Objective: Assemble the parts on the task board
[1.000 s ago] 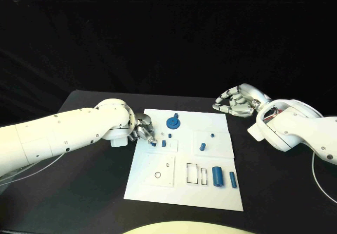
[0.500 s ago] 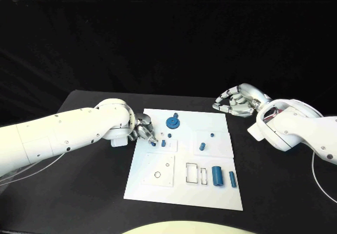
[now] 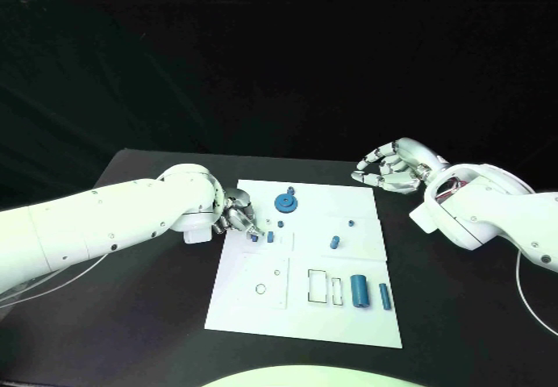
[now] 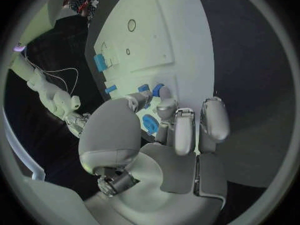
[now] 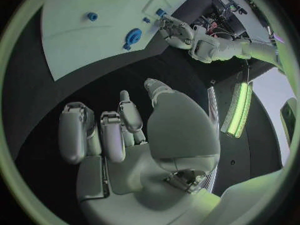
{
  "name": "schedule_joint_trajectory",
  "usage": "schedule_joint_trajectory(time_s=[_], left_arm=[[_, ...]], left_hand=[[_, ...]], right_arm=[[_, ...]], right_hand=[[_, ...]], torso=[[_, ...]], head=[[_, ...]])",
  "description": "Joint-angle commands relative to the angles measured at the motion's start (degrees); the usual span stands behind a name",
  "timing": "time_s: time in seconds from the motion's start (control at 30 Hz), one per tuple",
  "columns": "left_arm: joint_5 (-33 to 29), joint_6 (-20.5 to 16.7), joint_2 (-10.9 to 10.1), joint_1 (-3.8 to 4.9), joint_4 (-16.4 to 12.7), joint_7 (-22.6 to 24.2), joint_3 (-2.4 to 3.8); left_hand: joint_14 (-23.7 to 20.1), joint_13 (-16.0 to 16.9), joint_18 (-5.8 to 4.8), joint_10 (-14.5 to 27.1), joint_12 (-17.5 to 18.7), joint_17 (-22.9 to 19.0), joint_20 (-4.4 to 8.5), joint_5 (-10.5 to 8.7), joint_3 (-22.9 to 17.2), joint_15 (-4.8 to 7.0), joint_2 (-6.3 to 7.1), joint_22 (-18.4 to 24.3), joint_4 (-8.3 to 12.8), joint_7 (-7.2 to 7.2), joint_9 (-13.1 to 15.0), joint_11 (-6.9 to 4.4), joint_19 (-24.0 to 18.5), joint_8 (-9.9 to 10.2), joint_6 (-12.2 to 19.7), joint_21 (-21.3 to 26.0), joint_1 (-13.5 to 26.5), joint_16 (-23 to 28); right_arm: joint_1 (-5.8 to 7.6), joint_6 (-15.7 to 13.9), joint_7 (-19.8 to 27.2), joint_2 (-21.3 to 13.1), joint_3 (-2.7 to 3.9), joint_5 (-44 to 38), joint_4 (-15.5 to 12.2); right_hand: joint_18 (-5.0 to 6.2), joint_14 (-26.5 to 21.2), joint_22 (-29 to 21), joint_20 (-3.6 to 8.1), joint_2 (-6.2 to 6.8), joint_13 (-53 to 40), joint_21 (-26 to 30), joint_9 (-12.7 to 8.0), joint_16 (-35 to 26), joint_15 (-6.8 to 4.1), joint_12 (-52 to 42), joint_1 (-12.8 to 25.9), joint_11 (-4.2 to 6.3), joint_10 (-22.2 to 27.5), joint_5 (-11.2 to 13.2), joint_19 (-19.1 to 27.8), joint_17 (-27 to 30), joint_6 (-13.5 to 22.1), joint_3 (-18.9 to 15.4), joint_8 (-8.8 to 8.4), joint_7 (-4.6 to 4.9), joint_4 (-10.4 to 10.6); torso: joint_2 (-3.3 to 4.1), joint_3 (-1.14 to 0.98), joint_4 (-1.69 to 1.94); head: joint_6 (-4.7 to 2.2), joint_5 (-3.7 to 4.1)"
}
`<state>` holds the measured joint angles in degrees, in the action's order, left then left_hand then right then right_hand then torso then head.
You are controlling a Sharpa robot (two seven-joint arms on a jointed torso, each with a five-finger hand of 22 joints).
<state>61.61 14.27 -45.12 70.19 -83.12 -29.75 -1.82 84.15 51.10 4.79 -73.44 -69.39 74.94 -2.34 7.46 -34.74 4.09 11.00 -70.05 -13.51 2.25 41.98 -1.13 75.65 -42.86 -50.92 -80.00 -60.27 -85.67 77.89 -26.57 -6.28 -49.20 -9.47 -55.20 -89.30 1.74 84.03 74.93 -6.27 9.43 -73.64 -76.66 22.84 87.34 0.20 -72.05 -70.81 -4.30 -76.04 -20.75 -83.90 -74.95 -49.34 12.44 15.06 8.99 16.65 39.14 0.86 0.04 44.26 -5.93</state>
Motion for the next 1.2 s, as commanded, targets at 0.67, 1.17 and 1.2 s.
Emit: schedule_joint_trajectory(time_s=[0.67,1.17,1.2], left_arm=[[-0.3,-3.8,-0.6,-0.02,0.3,0.5,0.12],[-15.7,-19.6,-1.6,0.03,-0.3,12.9,0.52],[-15.1,-20.5,-1.7,0.03,-0.4,14.2,0.52]], left_hand=[[3.4,-0.7,-0.12,0.7,0.5,5.6,0.09,0.01,4.4,0.2,0.32,0.5,-2.6,0.66,-0.1,0.03,-0.2,0.6,0.3,0.5,1.1,0.1],[-4.5,-18.5,3.7,18.8,12.1,-10.8,-3.63,0.4,18.7,-4.15,-0.79,18.8,-3.2,5.76,-2.1,4.9,-15.3,3.2,11.7,13.0,-0.3,9.0],[-6.4,-19.2,4.26,20.4,12.8,-13.9,-4.07,0.7,19.1,-4.68,-0.95,21.8,-3.1,6.38,-2.8,5.52,-17.9,3.6,13.0,15.3,-2.4,10.6]], right_arm=[[-0.03,0.3,0.7,-0.2,0.01,-0.4,-0.2],[-0.03,0.2,0.7,-0.3,0.01,-0.4,-0.2],[-0.03,0.2,0.7,-0.3,0.01,-0.4,-0.2]], right_hand=[[1.12,4.7,10.3,0.03,-0.64,0.0,0.2,-0.1,-0.2,-0.03,-0.1,0.6,0.0,0.4,0.4,0.4,-10.6,0.4,-0.6,0.46,0.04,0.1],[1.12,4.7,10.3,0.03,-0.64,0.0,0.2,-0.1,-0.2,-0.03,-0.1,0.6,0.0,0.4,0.4,0.4,-10.6,0.4,-0.6,0.46,0.04,0.1],[1.17,4.7,10.3,0.03,-0.68,0.1,0.4,-0.1,-0.3,-0.03,0.0,0.8,0.0,0.5,0.5,0.5,-10.5,0.5,-0.7,0.49,0.04,0.1]], torso=[[0.02,0.07,-0.06],[-0.03,0.0,0.02],[-0.03,0.01,0.03]], head=[[-0.35,0.14],[-0.66,0.51],[-0.7,0.6]])
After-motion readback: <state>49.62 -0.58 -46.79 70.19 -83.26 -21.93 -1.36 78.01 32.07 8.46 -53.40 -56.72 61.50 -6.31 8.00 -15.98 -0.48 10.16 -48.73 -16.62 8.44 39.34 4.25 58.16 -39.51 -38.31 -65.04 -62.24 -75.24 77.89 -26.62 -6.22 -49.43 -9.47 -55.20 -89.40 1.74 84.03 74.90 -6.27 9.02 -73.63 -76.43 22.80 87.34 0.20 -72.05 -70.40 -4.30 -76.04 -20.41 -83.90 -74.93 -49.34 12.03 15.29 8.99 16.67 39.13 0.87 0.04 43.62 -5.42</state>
